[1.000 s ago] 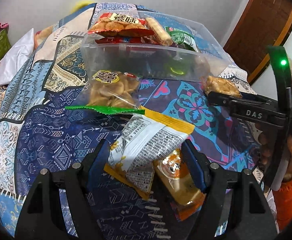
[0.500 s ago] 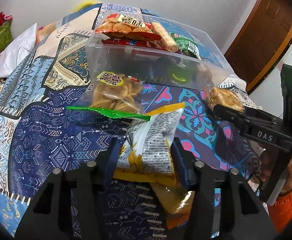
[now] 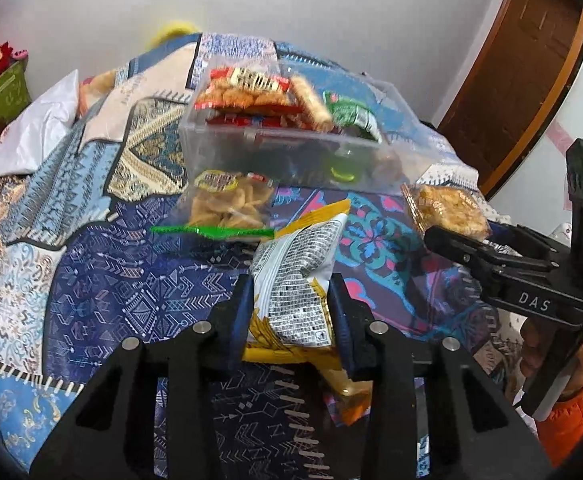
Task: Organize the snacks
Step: 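Lift chip bag into box with left gripper while right lowers peanut pack in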
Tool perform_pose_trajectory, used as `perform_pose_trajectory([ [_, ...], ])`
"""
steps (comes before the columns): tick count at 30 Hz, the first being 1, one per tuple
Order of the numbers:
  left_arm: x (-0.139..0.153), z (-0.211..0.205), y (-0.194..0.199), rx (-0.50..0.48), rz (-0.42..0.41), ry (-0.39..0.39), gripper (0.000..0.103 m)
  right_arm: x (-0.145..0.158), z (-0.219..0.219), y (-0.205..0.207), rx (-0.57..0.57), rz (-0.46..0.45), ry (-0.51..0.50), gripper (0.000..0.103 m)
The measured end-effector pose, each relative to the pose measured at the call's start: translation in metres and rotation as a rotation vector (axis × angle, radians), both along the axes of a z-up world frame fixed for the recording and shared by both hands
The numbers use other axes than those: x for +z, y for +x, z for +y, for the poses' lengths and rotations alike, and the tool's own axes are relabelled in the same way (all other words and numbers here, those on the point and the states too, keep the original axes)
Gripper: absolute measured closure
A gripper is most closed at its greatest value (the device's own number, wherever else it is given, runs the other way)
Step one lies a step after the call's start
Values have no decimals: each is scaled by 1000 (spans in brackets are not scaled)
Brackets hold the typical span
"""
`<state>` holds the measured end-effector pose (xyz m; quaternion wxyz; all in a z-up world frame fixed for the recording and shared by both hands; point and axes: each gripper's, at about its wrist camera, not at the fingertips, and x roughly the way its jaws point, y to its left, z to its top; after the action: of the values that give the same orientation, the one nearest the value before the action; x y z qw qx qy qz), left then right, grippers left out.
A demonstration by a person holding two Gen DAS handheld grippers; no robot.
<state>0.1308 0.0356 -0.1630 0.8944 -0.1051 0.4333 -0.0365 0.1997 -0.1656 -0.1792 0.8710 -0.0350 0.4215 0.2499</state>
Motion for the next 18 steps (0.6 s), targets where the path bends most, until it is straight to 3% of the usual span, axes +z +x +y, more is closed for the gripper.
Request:
perform_pose_trajectory([
  [18, 63, -7, 7, -12, -154, 23, 67, 46, -4, -1, -1, -102, 88, 28],
])
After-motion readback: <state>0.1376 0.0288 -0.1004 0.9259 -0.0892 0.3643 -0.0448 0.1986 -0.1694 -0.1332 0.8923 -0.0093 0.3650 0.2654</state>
